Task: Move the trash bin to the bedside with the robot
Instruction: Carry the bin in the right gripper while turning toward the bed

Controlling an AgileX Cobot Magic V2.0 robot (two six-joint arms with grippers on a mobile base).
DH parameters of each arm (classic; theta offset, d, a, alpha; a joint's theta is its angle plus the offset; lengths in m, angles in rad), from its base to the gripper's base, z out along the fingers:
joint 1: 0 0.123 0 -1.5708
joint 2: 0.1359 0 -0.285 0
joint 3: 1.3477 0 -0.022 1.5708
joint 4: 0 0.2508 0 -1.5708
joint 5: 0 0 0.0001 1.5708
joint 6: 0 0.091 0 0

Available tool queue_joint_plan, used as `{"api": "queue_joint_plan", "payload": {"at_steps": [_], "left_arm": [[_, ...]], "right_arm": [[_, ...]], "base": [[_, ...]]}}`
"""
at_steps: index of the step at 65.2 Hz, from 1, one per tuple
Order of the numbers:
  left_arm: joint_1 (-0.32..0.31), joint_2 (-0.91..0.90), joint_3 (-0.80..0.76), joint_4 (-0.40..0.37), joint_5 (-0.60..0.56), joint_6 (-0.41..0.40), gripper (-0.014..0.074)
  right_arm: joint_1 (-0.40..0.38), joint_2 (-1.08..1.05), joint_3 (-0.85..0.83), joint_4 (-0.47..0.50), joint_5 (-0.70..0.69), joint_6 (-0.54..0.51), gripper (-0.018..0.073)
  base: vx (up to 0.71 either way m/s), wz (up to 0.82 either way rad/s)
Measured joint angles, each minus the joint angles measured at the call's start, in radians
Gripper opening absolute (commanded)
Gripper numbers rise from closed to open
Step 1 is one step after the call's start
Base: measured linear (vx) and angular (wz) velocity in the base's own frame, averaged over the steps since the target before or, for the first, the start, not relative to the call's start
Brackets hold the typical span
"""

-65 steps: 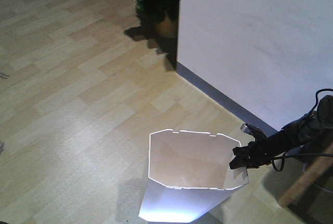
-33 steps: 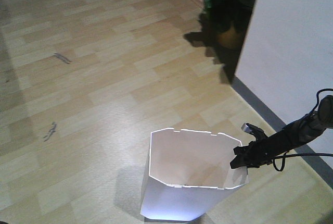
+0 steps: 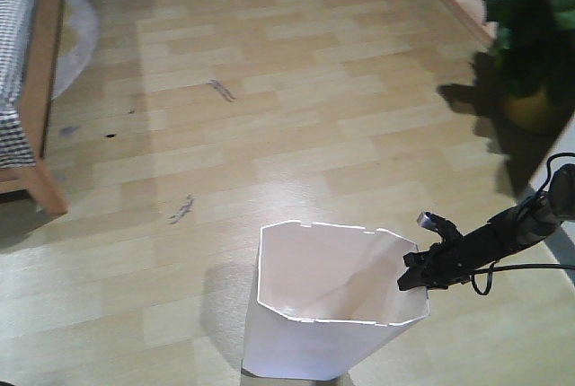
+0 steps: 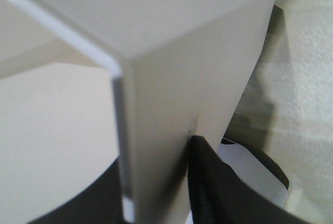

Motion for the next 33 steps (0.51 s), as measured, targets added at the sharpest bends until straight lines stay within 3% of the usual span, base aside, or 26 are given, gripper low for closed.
{"api": "queue_joint_plan", "payload": {"at_steps": [20, 33], "left_arm": [[0.000, 0.000, 0.000, 0.000, 0.000, 0.000, -0.0006], [0.000, 0.000, 0.000, 0.000, 0.000, 0.000, -0.0006]], "right_arm": [[0.003, 0.000, 0.000, 0.004, 0.005, 0.000, -0.0005], [0.008, 0.000, 0.000, 0.005, 0.017, -0.001, -0.0005]], "base": [[0.15, 0.52], [0.16, 0.30]]}}
